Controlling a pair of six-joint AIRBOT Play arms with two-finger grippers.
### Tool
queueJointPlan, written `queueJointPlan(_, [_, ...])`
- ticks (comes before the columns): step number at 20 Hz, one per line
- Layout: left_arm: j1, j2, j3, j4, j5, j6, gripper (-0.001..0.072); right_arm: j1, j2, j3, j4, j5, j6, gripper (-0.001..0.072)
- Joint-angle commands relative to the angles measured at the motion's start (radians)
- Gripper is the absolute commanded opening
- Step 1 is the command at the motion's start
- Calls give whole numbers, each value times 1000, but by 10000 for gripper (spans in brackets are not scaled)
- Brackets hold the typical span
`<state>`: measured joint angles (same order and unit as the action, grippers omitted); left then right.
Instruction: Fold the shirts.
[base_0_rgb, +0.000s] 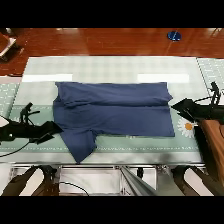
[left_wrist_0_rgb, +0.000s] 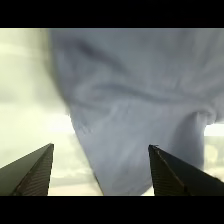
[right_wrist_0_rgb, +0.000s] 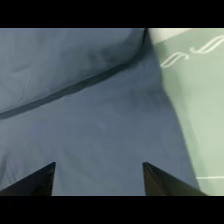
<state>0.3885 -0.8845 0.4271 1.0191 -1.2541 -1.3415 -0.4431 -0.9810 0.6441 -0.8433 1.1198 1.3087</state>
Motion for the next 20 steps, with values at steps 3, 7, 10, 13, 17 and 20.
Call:
queueJointPlan(3, [-8, 17, -76, -94, 82, 24, 700, -2, 29, -40, 32, -5, -16, 625])
queueJointPlan(7, [-90, -50, -146, -152, 185, 26, 700, -2, 29, -40, 32, -32, -1, 626])
queueJointPlan(10, [-172, -125, -166, -161, 294, 21, 670, -6, 29, -40, 14, -57, 14, 625])
queueJointPlan(13, [-185, -149, -161, -204, 346, 38, 24, -79, 29, -40, -93, -34, 55, 625])
queueJointPlan(17, [-185, -149, -157, -206, 313, 59, 24, -127, 29, -60, -397, 193, 184, 625])
queueJointPlan(20, [-185, -149, -157, -208, 300, 63, 24, -127, 28, -124, -335, 239, 146, 625])
